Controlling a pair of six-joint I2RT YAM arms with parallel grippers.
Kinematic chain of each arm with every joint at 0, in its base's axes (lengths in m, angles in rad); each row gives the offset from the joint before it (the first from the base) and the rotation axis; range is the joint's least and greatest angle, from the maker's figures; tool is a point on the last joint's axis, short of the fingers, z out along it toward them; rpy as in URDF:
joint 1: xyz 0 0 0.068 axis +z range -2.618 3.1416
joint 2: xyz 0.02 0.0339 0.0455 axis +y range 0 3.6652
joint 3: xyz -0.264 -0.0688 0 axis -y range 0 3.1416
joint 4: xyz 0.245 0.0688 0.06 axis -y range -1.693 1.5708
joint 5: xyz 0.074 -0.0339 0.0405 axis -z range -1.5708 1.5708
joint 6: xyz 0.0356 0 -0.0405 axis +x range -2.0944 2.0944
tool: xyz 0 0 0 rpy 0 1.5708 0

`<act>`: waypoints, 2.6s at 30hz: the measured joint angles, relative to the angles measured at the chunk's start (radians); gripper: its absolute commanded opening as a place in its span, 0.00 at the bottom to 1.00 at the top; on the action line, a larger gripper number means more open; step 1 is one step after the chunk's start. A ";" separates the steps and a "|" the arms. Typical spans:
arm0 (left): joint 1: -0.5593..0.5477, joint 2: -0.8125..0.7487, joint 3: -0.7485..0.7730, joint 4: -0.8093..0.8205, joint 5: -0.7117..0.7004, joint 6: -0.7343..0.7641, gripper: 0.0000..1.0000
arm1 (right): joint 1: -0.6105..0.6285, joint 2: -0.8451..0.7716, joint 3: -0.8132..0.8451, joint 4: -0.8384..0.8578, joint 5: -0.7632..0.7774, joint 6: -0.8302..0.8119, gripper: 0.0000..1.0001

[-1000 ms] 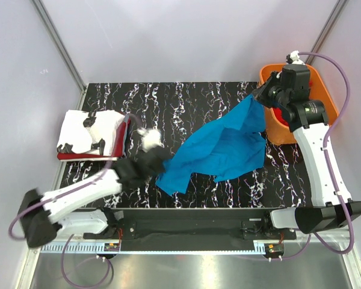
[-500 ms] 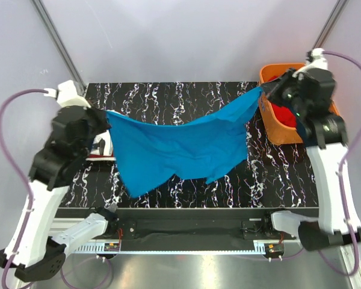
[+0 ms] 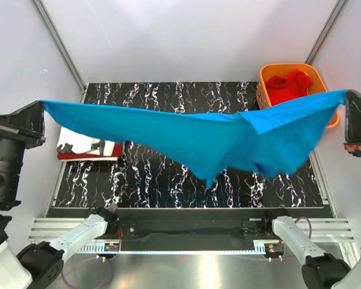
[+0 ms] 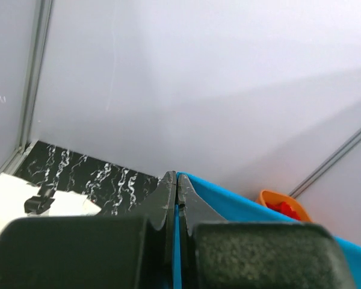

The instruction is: Fold and stack the t-shirts

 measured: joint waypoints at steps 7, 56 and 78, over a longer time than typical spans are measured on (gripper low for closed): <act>0.000 0.021 -0.055 0.008 0.034 -0.001 0.00 | 0.000 0.076 0.102 -0.018 -0.004 -0.011 0.00; 0.412 0.443 -1.277 0.855 0.641 -0.260 0.00 | -0.284 0.497 -1.047 0.452 -0.308 0.285 0.00; 0.351 -0.450 -1.704 0.599 0.565 -0.310 0.00 | -0.284 -0.454 -1.432 0.011 -0.128 0.231 0.00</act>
